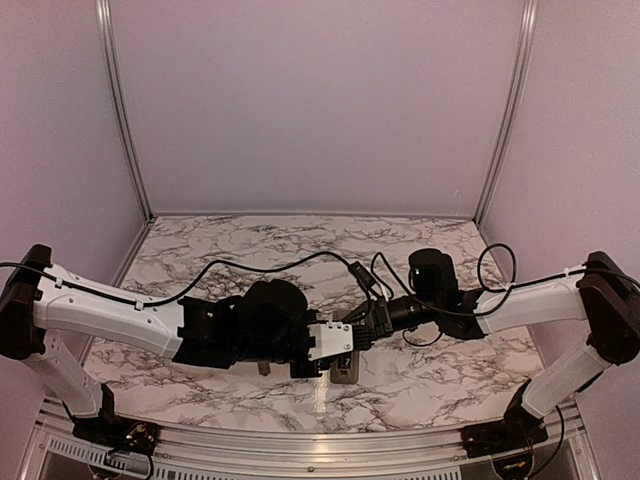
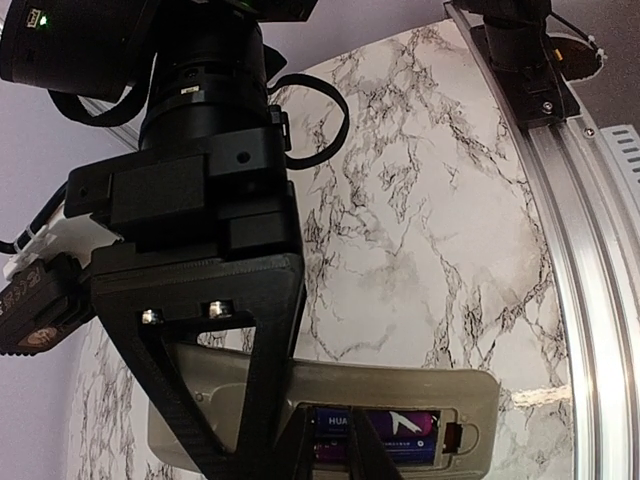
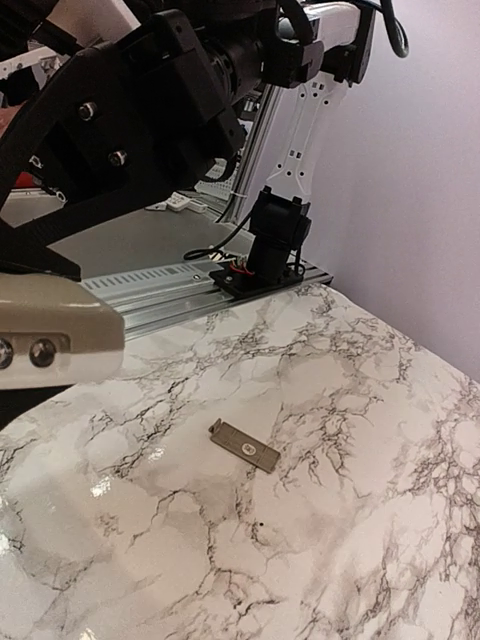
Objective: Load the batteries into the remote control
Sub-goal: Load the battery into the battery compartment.
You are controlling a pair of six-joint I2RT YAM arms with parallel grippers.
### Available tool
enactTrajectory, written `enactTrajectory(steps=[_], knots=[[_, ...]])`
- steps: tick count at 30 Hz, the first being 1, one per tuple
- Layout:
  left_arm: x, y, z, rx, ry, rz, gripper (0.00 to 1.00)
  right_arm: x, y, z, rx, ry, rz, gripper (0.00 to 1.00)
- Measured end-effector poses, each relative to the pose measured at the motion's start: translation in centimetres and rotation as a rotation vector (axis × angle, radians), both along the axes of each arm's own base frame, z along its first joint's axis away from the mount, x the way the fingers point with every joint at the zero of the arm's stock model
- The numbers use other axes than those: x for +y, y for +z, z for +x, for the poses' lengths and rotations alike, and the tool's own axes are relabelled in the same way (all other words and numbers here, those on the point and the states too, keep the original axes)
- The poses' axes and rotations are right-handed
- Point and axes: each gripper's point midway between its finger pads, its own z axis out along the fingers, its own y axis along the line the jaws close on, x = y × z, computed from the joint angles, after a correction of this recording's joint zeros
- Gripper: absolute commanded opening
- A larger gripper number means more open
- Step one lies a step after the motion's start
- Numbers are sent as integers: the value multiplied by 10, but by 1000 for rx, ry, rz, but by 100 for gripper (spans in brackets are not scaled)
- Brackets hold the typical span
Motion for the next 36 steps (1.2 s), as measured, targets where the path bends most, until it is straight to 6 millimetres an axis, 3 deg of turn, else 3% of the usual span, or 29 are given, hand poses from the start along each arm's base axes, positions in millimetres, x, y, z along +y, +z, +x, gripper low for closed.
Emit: enactTrajectory(steps=[10,36], knots=[[-4,-11,1,11,1,39,10,-3,-7,-1,9,-5,-34,0],[-7,-22,1,-57,60,82,10,-6,-1,11,-11,-70,-35,0]])
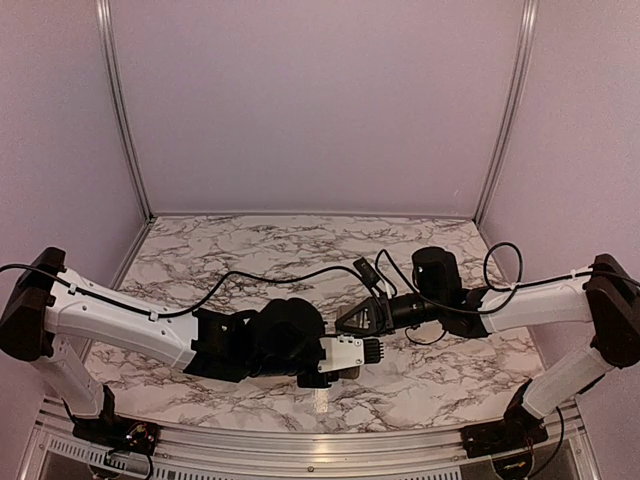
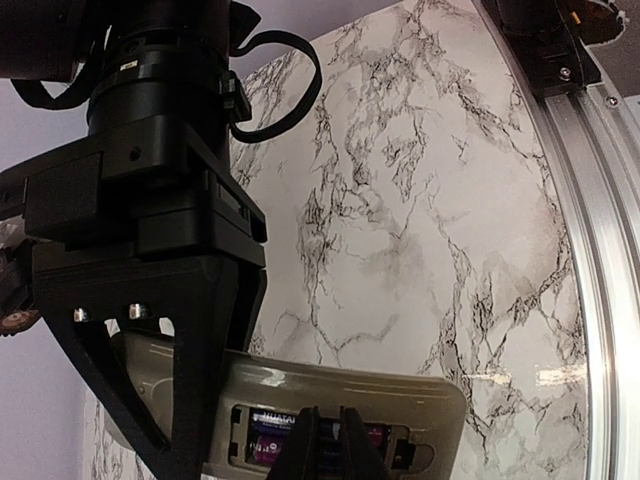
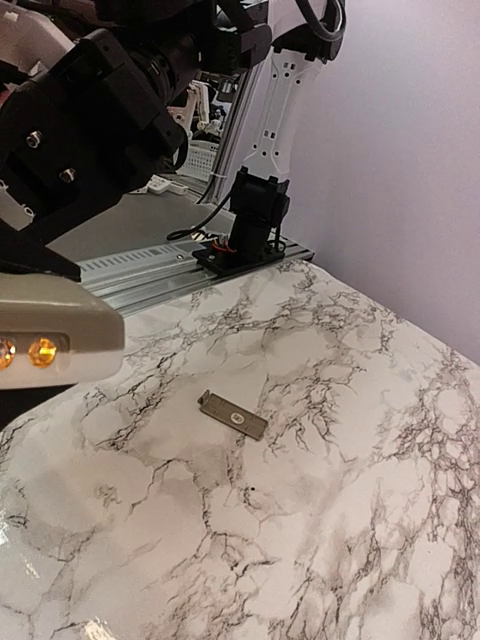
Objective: Load the batteries into the remote control
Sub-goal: Load the battery into the battery compartment, then pass from the right arm to the left
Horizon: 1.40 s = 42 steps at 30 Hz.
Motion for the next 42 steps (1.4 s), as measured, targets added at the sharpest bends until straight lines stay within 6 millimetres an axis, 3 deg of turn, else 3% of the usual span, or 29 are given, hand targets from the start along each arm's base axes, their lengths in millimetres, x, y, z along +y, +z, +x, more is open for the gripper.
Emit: enactTrajectory(steps=[6,10,15,18,22,25,31,35,42], knots=[[10,3,-1,23,22,-24,12,2,7,2,-24,0,27,0],[23,12,-1,60,55,-95,22,3,15,3,-47,2,53,0],[55,23,25,135,191,-188,46,2,29,-1,-63,31,97,0],[72,35,39,187,273,-270,71,0,33,1,-70,27,106,0],[84,51,47,279,348,-385,79,-5,34,9,-78,2,106,0],[80,58,46,369,367,-458,84,-6,35,12,-86,-11,108,0],[65,49,42,558,413,-550,98,-7,36,25,-108,-82,96,0],[51,43,44,607,482,-570,99,-8,35,40,-113,-164,63,0],[15,48,49,606,561,-583,97,-11,30,54,-97,-265,30,0]])
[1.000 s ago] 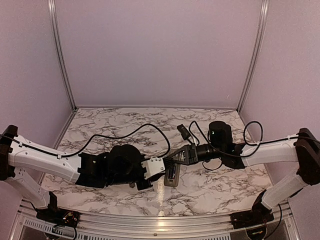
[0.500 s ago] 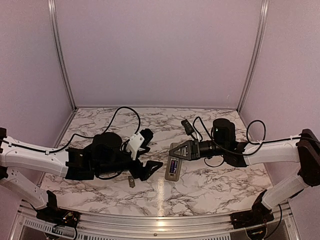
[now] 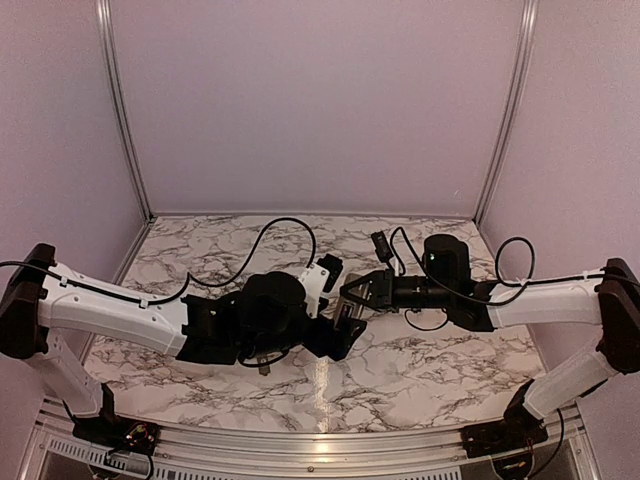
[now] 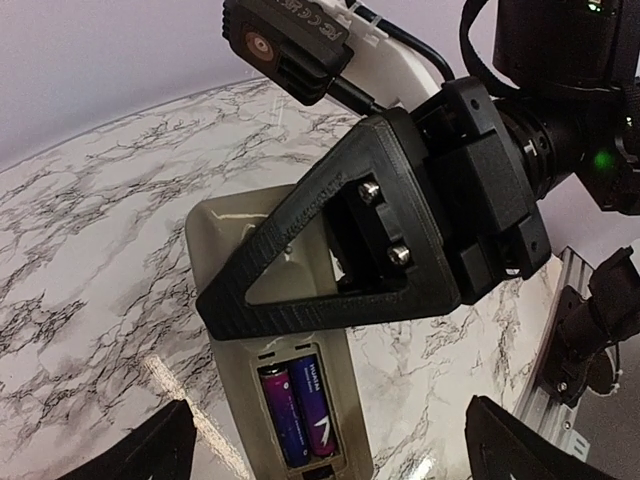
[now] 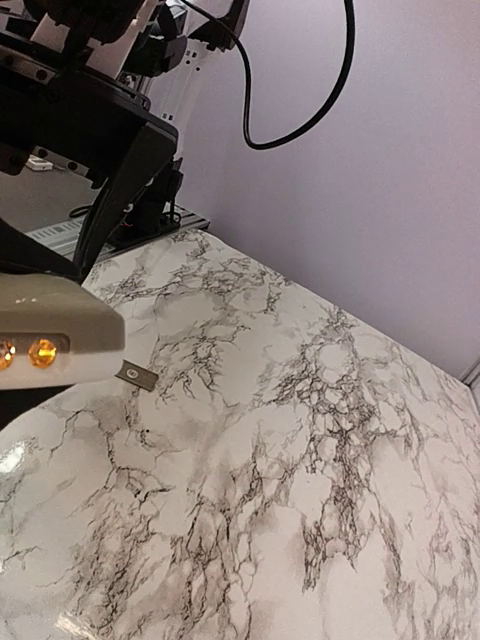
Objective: Load the batteries into the remote control
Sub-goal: Pass from the right arm to the left
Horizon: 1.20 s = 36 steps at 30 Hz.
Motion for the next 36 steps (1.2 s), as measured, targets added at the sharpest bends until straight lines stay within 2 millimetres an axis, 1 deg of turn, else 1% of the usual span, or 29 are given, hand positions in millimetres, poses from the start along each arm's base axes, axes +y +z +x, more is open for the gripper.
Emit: enactTrajectory(steps=[6,8,12,15,17,20,22,23,25,28,34,36], knots=[[-3,-18,12,10,72,83,93,3,2,2,16,-27,6,0],[-3,-22,17,8,93,108,89,3,3,2,18,-31,7,0],[-5,-28,20,8,107,143,78,3,3,2,25,-34,8,0],[-3,-34,18,7,94,178,64,4,3,2,29,-33,10,3],[-4,-34,17,6,77,182,55,4,3,2,31,-35,10,6],[-5,-34,17,10,70,181,48,4,3,2,29,-35,10,14],[-3,-33,19,12,60,176,45,4,4,4,21,-44,13,24],[-3,-32,19,10,51,177,43,4,5,4,21,-45,14,28],[1,-32,16,-10,19,197,40,4,5,1,27,-28,18,32],[8,-37,10,-51,-47,257,38,6,7,-5,39,5,28,34],[13,-42,-4,-137,-196,364,34,4,12,-16,56,83,47,34],[14,-45,-7,-155,-235,393,34,4,11,-21,66,113,49,32]])
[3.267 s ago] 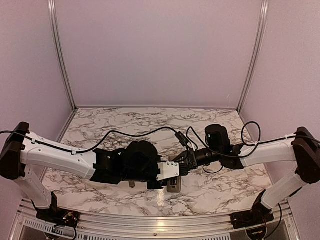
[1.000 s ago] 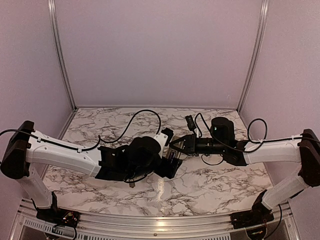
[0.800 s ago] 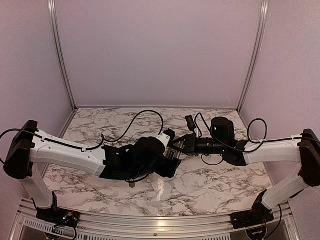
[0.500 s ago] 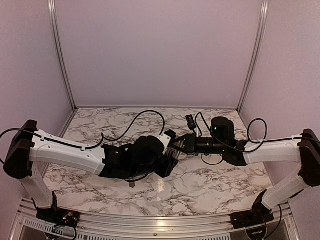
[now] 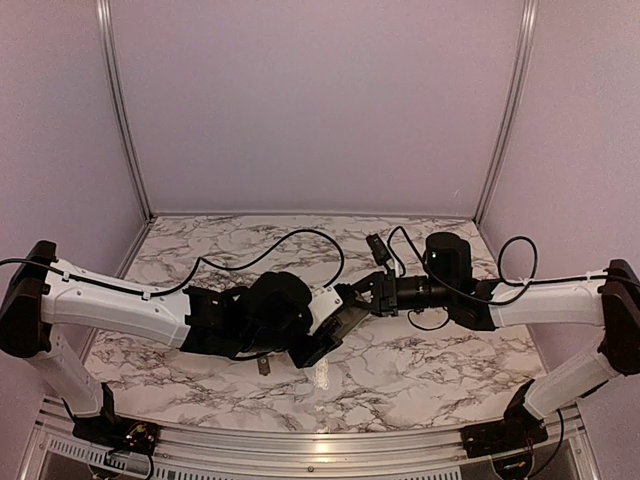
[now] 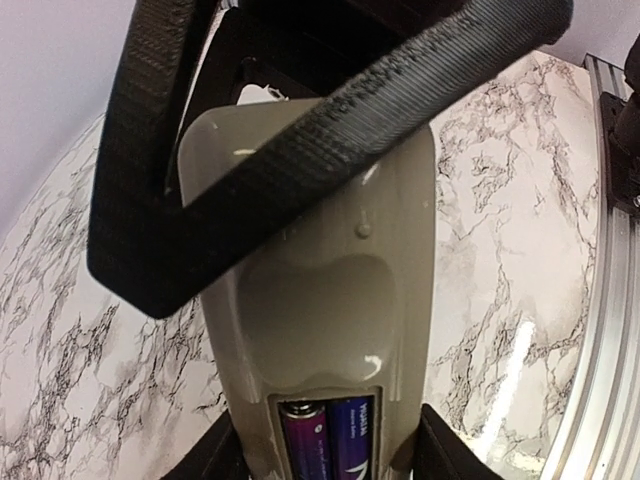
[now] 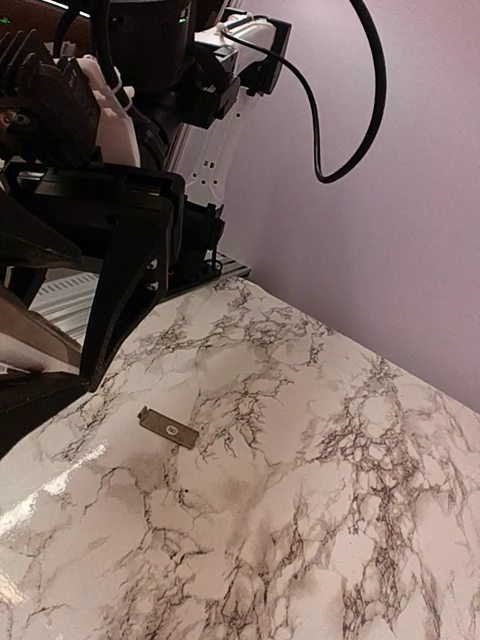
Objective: Load the batteries into the remote control
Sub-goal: Pass from the right arm to the left, then pass from the left arm to the right
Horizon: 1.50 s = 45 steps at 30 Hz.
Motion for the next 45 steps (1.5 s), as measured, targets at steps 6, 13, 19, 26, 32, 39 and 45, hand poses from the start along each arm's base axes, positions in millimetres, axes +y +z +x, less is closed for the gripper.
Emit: enactTrajectory(steps=[6,13,19,26,32,39,45], knots=[[3,-1,-6,-27,-66,47,34,-1,-2,-12,22,70,-2,31],[8,-8,-10,-48,-104,106,32,-2,-10,-23,30,129,-24,37],[11,-15,-8,-60,-104,151,31,-3,-17,-26,41,144,-47,40],[15,-19,0,-83,-69,201,30,-3,-30,-32,68,167,-92,36],[16,-19,2,-91,-57,210,30,0,-40,-35,86,188,-117,20],[17,-21,1,-76,-60,211,54,0,-44,-34,64,186,-130,0],[20,-21,4,-55,-18,199,80,-2,-44,-32,75,180,-129,0]])
